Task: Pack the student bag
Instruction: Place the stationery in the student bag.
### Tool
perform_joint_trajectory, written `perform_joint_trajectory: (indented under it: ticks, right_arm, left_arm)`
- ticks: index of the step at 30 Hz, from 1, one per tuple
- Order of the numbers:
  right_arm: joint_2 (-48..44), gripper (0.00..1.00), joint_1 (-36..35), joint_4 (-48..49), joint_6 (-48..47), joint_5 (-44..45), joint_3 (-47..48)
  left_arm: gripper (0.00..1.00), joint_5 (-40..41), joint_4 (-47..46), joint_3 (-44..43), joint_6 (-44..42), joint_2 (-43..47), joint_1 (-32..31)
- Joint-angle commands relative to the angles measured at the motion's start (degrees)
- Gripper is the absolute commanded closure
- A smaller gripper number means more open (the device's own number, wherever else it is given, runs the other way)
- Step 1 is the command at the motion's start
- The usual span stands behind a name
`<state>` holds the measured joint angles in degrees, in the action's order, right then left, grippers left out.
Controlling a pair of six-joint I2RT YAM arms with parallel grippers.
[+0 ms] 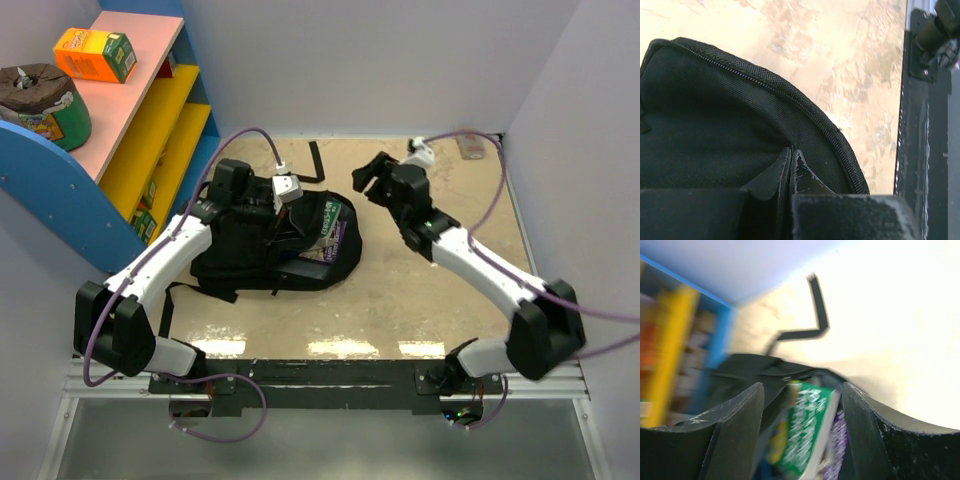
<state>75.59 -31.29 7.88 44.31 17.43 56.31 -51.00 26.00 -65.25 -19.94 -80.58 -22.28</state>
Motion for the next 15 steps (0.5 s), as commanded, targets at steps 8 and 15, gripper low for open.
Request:
perform_joint_trajectory:
  ticks: [8, 15]
  right_arm:
    - [16.9, 0.34, -0.4, 0.2, -15.5, -4.3, 0.2]
    - [16.7, 0.44, -0.5, 6.3, -15.7, -9.3, -6.3]
  left_arm:
    - [0.99, -8.0, 23.6, -3.4, -23.9, 1.1, -0.7]
    - [0.85, -7.4, 37.3, -3.7, -35.8, -1.1, -1.2]
